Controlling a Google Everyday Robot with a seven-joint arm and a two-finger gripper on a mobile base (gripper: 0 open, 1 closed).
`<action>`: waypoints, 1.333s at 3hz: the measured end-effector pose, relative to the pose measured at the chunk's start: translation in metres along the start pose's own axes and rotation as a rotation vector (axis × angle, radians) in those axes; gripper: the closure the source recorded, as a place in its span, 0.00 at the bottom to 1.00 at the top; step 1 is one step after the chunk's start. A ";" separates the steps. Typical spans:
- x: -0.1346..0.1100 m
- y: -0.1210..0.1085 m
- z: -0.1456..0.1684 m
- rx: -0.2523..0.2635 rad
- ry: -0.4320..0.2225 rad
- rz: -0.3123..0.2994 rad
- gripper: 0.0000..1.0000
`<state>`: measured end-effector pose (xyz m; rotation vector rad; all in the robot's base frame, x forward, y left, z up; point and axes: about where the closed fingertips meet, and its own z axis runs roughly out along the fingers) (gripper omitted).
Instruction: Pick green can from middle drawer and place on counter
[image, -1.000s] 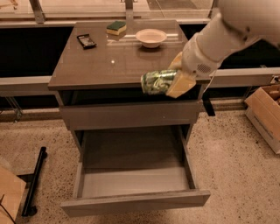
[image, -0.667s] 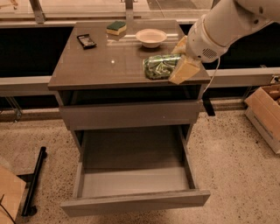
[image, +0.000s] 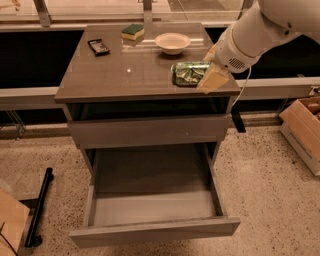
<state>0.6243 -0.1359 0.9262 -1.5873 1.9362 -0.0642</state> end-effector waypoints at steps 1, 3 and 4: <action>0.018 -0.033 0.018 0.072 0.045 0.067 1.00; 0.059 -0.092 0.065 0.157 0.076 0.197 0.89; 0.073 -0.115 0.087 0.173 0.070 0.236 0.74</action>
Offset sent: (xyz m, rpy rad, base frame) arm 0.1178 -0.0704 -0.0432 0.0239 -0.0640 -0.3009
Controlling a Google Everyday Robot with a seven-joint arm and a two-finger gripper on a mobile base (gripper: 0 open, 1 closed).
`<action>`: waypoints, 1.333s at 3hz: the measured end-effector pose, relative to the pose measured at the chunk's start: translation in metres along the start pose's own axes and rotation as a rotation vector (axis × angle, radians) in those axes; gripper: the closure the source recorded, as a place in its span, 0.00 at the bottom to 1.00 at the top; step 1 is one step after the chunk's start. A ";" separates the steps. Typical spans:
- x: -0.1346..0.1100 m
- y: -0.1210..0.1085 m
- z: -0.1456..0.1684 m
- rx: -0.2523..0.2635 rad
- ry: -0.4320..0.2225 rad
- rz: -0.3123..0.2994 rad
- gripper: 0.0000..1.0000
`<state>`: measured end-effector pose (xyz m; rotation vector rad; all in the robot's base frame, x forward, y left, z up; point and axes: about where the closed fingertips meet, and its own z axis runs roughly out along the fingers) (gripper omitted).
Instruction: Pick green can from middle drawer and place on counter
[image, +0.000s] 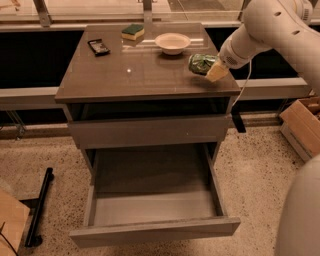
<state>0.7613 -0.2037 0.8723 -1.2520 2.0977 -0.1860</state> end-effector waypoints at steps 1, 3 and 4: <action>-0.002 -0.012 0.023 -0.016 -0.029 0.017 0.49; -0.014 -0.014 0.038 -0.065 -0.079 0.013 0.03; -0.014 -0.013 0.039 -0.067 -0.079 0.013 0.00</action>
Offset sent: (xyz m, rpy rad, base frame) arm 0.0519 0.0167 -0.0107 0.1379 0.0243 0.1099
